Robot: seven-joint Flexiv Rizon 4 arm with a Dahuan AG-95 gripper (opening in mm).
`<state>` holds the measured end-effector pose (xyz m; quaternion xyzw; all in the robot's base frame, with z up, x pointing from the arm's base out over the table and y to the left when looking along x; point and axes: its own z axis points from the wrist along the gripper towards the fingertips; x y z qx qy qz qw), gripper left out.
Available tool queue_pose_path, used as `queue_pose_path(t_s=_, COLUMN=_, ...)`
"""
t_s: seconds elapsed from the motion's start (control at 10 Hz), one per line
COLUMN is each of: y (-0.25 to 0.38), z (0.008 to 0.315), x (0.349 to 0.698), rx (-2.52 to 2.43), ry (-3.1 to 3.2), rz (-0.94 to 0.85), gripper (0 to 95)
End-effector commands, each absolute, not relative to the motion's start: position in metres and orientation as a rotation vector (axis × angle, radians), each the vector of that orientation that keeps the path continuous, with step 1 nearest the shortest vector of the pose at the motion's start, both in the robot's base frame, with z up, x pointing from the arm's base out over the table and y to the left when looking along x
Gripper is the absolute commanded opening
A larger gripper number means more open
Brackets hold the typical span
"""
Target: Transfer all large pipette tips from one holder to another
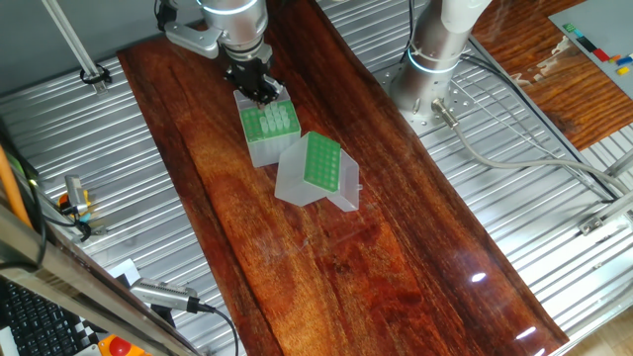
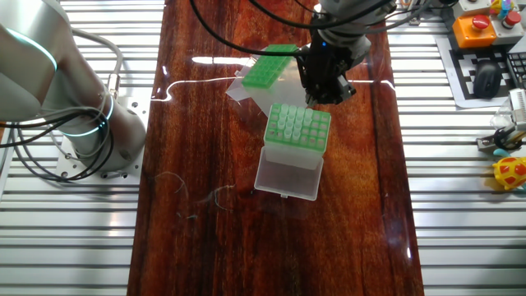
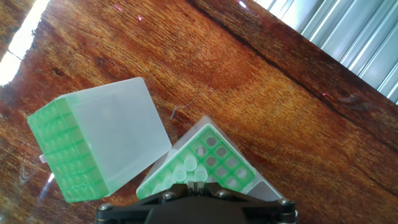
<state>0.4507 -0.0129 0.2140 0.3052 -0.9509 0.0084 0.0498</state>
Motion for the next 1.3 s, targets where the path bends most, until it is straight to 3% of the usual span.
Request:
queue_pose_path(t_s=0.1, y=-0.013, z=0.214, x=0.451, rx=0.889, ry=-2.921, rz=0.062, gripper=0.0)
queue_pose_path(t_s=0.6, y=-0.015, z=0.21, x=0.456, rx=0.89, ry=-2.928, rz=0.071, gripper=0.0)
queue_pose_path(t_s=0.9, y=-0.029, z=0.204, x=0.489, rx=0.96, ry=-2.909, rz=0.061, gripper=0.0)
queue_pose_path(t_s=1.3, y=-0.035, z=0.2, x=0.502, rx=0.941, ry=-2.909, rz=0.035, gripper=0.0)
